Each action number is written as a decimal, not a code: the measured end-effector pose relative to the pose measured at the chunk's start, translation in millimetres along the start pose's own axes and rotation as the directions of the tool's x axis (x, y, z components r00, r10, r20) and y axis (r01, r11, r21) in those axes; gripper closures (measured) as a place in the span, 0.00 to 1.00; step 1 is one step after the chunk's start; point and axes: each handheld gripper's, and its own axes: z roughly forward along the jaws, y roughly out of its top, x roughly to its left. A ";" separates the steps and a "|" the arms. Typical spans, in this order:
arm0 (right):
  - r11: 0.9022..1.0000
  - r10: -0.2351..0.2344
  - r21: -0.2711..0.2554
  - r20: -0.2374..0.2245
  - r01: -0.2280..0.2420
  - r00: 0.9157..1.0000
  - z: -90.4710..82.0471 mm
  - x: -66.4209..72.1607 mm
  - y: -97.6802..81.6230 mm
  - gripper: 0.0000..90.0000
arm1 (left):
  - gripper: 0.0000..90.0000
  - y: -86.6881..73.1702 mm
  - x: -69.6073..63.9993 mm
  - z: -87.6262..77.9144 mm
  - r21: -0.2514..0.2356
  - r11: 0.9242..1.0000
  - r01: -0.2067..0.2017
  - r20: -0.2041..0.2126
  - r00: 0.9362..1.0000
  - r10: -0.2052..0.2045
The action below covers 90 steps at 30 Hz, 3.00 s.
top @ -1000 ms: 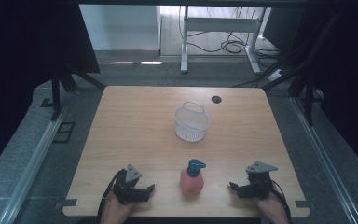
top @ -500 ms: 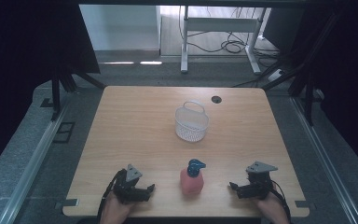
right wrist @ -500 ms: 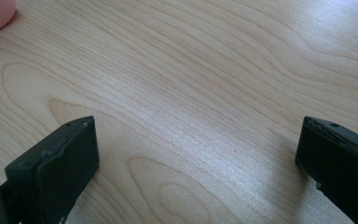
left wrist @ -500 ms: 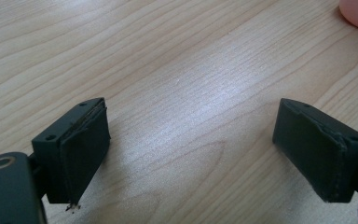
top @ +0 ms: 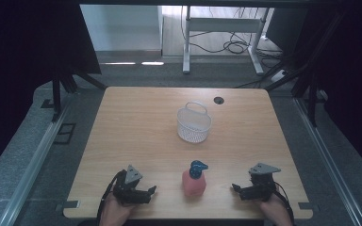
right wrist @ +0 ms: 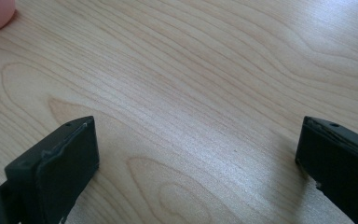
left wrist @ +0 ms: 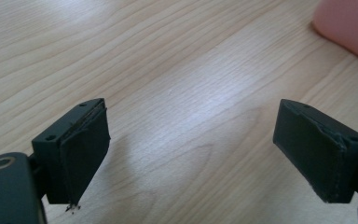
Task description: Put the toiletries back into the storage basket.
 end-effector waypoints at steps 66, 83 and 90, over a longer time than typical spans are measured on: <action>1.000 0.000 0.000 0.001 0.000 1.000 0.1 0.1 0.0 0.00 | 0.14 52.3 -41.9 -21.3 -0.087 0.986 -0.140 0.215 0.964 0.156; 1.000 0.000 0.000 0.001 0.000 1.000 0.1 0.1 0.0 0.00 | 0.16 77.4 -58.7 -16.5 -0.114 0.977 -0.180 0.278 0.938 0.205; 1.000 0.001 0.000 0.001 -0.001 1.000 0.1 0.1 0.0 0.00 | 0.19 90.5 -65.1 -12.0 -0.131 0.972 -0.194 0.289 0.931 0.225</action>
